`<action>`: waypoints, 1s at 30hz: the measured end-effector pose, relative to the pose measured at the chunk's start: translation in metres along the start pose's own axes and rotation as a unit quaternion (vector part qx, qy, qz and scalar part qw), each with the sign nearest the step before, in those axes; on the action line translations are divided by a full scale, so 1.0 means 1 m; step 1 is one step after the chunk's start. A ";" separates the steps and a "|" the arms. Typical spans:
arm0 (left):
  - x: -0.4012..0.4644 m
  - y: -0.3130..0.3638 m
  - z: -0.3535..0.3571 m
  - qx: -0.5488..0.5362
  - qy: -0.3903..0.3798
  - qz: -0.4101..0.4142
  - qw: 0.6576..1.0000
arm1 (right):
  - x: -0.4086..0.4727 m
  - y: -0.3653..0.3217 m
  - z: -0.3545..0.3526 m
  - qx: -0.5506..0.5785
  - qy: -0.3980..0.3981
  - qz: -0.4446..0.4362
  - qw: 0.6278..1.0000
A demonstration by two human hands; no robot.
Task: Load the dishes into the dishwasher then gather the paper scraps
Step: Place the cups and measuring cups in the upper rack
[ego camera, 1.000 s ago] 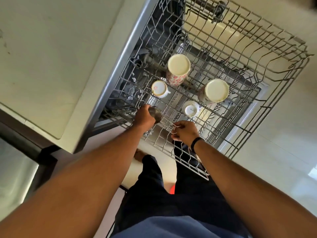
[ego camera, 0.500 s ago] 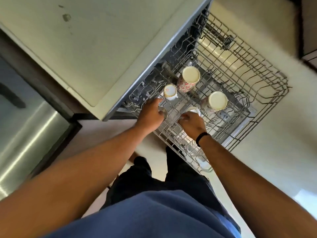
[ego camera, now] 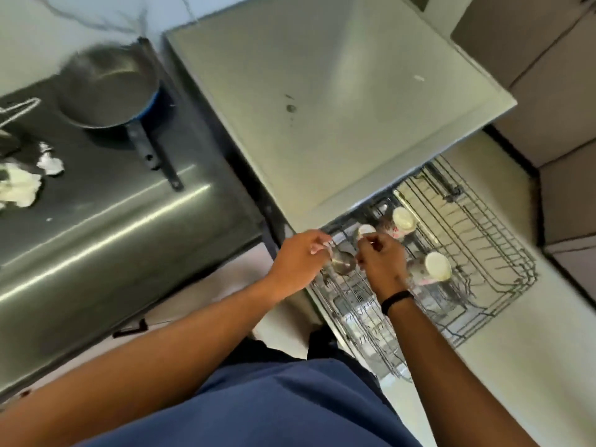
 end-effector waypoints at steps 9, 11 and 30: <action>-0.097 -0.031 -0.187 -0.071 0.262 0.049 0.961 | -0.042 -0.147 0.149 -0.002 -0.071 -0.176 0.982; -0.126 -0.046 -0.234 -0.081 0.334 0.056 0.937 | -0.053 -0.170 0.193 -0.011 -0.119 -0.194 0.974; -0.183 -0.168 -0.410 0.213 0.502 -0.031 0.838 | -0.102 -0.245 0.456 0.010 -0.339 -0.029 0.940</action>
Point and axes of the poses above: each hand's wrist, its own x-axis towards the middle knuckle, its own z-axis out of the palm, y = z × x, the point moved 8 cm from there along x, towards the middle knuckle, and after that the axes turned 4 degrees about -y, right-handed, at the moved point
